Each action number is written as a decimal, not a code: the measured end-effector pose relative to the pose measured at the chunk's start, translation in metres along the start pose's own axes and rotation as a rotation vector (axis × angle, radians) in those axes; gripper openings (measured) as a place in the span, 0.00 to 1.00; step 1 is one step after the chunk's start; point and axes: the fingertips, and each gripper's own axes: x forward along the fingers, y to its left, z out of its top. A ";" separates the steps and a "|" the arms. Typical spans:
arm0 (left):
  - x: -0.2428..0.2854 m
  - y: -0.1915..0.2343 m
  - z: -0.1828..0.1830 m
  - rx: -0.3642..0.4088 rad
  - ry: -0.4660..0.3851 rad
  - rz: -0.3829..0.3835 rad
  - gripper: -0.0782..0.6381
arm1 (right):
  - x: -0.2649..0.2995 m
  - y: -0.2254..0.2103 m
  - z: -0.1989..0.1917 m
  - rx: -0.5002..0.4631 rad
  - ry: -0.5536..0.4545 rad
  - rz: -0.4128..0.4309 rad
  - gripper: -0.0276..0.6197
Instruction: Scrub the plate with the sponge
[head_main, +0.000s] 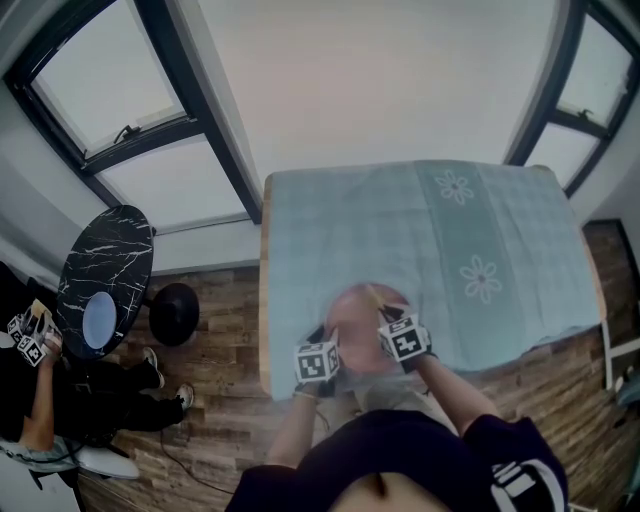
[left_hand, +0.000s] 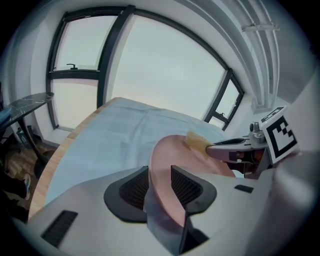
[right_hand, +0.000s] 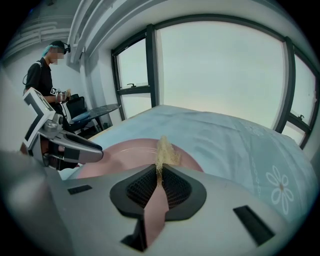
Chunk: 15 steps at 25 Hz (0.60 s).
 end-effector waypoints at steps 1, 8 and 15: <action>0.002 0.000 0.000 0.001 0.005 -0.004 0.32 | 0.003 -0.002 -0.001 -0.002 0.007 -0.003 0.10; 0.006 0.006 -0.001 0.013 0.018 0.027 0.22 | 0.019 0.000 -0.010 0.003 0.038 0.008 0.10; 0.008 0.011 -0.004 0.000 0.031 0.042 0.18 | 0.029 0.012 -0.014 -0.018 0.068 0.034 0.10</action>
